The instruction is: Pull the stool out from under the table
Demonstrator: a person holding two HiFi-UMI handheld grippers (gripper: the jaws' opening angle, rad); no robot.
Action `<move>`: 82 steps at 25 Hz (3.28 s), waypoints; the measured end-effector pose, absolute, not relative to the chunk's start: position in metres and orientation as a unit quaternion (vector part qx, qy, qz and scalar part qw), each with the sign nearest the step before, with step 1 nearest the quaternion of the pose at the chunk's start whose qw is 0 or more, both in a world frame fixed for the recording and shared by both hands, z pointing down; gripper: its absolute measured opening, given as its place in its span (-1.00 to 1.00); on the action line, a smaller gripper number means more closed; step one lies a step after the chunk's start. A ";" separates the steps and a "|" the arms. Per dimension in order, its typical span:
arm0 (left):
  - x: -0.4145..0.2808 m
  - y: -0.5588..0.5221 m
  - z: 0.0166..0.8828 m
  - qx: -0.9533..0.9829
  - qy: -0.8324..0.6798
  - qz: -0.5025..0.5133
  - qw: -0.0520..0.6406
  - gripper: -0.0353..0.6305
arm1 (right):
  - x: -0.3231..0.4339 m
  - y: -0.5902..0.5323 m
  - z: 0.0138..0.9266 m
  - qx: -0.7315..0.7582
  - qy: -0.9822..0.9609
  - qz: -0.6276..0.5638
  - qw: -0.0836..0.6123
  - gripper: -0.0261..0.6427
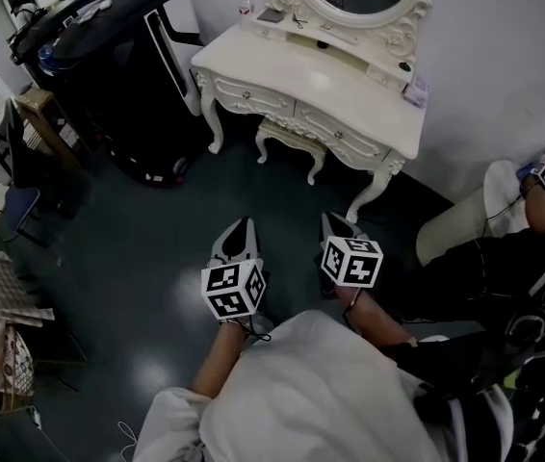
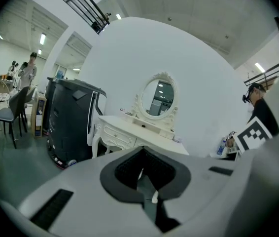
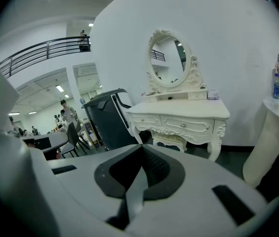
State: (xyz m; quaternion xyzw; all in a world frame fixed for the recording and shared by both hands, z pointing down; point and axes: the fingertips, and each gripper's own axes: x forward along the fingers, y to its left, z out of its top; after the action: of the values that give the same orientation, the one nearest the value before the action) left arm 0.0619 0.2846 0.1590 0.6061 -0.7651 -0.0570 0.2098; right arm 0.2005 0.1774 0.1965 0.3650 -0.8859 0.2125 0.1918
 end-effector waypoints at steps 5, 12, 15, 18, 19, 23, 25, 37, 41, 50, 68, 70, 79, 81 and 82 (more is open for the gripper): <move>0.013 0.276 0.162 0.608 -0.762 -0.060 0.214 -0.87 | 0.153 0.171 0.196 0.369 -0.884 0.213 0.192 -0.93; -0.041 0.266 0.170 0.615 -0.754 -0.067 0.223 -0.87 | 0.109 0.167 0.196 0.383 -0.877 0.213 0.196 -0.93; -0.060 0.263 0.176 0.608 -0.757 -0.076 0.228 -0.87 | 0.100 0.165 0.197 0.388 -0.874 0.210 0.203 -0.93; -0.075 0.264 0.184 0.599 -0.760 -0.085 0.240 -0.87 | 0.099 0.163 0.200 0.397 -0.867 0.214 0.211 -0.93; -0.079 0.265 0.187 0.596 -0.760 -0.085 0.244 -0.87 | 0.099 0.162 0.201 0.400 -0.865 0.216 0.213 -0.93; -0.093 0.262 0.196 0.590 -0.763 -0.082 0.250 -0.87 | 0.092 0.159 0.205 0.403 -0.861 0.223 0.217 -0.93; -0.098 0.259 0.198 0.588 -0.764 -0.081 0.252 -0.87 | 0.087 0.157 0.207 0.402 -0.861 0.224 0.219 -0.93; -0.120 0.201 0.195 0.614 -0.748 -0.049 0.246 -0.87 | 0.045 0.106 0.218 0.400 -0.857 0.236 0.223 -0.93; -0.134 0.167 0.203 0.619 -0.742 -0.033 0.254 -0.87 | 0.029 0.079 0.226 0.396 -0.851 0.267 0.218 -0.93; -0.148 0.065 0.213 0.641 -0.719 -0.003 0.269 -0.87 | 0.028 -0.010 0.238 0.429 -0.827 0.301 0.203 -0.93; -0.135 -0.031 0.263 0.671 -0.669 0.105 0.302 -0.87 | 0.044 -0.087 0.301 0.449 -0.784 0.371 0.217 -0.93; -0.135 -0.037 0.279 0.675 -0.659 0.111 0.312 -0.87 | 0.045 -0.087 0.315 0.453 -0.785 0.352 0.233 -0.93; -0.132 -0.073 0.370 0.713 -0.598 0.156 0.331 -0.87 | 0.060 -0.104 0.394 0.504 -0.754 0.352 0.232 -0.93; -0.131 -0.080 0.389 0.716 -0.594 0.155 0.332 -0.87 | 0.065 -0.112 0.413 0.514 -0.748 0.351 0.229 -0.93; -0.131 -0.082 0.399 0.717 -0.593 0.153 0.332 -0.87 | 0.068 -0.115 0.423 0.520 -0.745 0.351 0.226 -0.93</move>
State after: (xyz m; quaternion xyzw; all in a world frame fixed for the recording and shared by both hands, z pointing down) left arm -0.1312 -0.0820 0.3989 0.7174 -0.5929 0.1535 0.3321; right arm 0.0675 -0.1148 0.4231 0.5198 -0.7453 0.3510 0.2258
